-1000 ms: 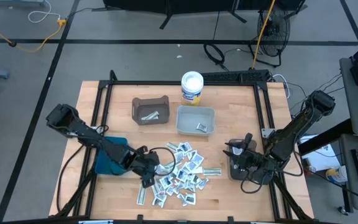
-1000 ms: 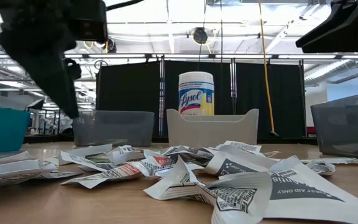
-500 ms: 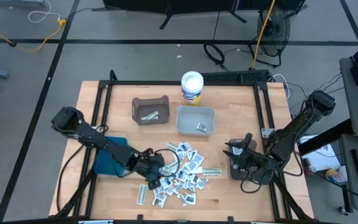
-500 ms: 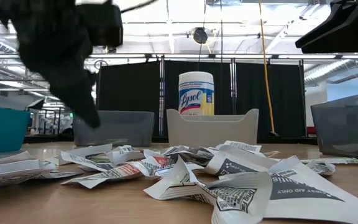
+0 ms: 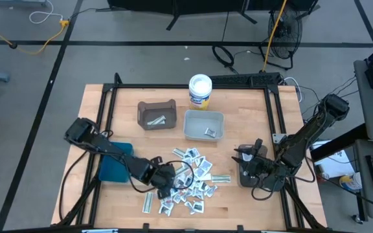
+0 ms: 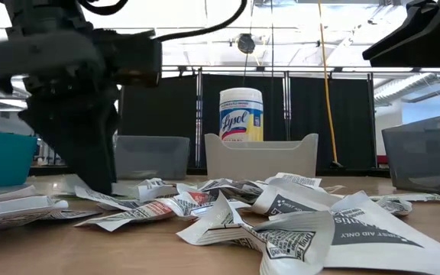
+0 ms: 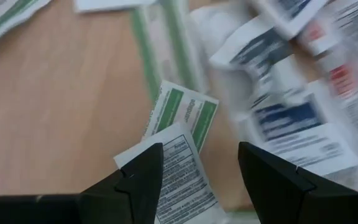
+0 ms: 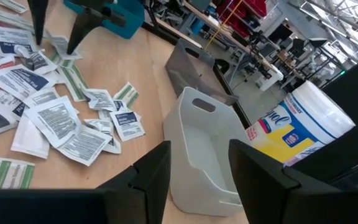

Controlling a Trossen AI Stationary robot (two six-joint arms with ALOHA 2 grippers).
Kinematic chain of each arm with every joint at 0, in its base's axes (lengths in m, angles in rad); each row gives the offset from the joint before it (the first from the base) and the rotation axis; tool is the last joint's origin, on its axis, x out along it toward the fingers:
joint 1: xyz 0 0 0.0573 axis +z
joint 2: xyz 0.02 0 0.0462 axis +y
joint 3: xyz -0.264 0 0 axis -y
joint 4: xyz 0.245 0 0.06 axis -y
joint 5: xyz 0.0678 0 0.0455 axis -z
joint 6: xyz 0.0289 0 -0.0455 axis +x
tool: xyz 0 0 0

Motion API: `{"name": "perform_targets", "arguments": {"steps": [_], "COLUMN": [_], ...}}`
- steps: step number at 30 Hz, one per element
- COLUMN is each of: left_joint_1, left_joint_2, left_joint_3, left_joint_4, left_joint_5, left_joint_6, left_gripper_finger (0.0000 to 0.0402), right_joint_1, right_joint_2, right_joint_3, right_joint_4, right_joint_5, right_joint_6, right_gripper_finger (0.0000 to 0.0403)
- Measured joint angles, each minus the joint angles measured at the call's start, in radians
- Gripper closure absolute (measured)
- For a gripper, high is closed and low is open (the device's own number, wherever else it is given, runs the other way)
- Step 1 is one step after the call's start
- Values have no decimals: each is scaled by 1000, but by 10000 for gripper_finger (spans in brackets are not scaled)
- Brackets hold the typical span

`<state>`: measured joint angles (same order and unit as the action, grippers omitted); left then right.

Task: Pick & Place First Aid Supplies
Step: Put the gray towelette pack into the gray bin

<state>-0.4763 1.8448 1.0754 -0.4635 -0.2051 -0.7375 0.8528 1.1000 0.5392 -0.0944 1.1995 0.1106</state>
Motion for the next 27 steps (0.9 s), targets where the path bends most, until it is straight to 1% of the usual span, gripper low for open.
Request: {"name": "perform_targets", "arguments": {"steps": [5, 7, 11, 15, 18, 20, 22, 27], "left_joint_1": [-2, -3, -3, -3, -3, -4, -4, -4], "left_joint_2": [2, 2, 2, 2, 2, 2, 2, 2], "left_joint_3": [33, 49, 60, 60, 60, 60, 60, 60], "left_joint_4": [-66, -99, -123, -113, -111, -111, -111, -112], "left_joint_5": [-36, -52, -54, 15, 53, 56, 56, 56], "left_joint_6": [-1, 1, 3, 14, 22, 22, 21, 21], "left_gripper_finger": [189, 196, 239, 286, 300, 299, 290, 244], "right_joint_1": [0, 0, 0, 0, 0, 0, 0, 0], "right_joint_2": [0, 0, 0, 0, 0, 0, 0, 0], "right_joint_3": [0, 0, 0, 0, 0, 0, 0, 0], "right_joint_4": [13, 13, 13, 13, 13, 13, 14, 16], "right_joint_5": [0, 0, 0, -2, -28, -43, -50, -50], "right_joint_6": [-16, -18, -18, -18, -18, -18, -18, -18], "right_gripper_finger": [248, 248, 248, 248, 248, 248, 248, 248]}}
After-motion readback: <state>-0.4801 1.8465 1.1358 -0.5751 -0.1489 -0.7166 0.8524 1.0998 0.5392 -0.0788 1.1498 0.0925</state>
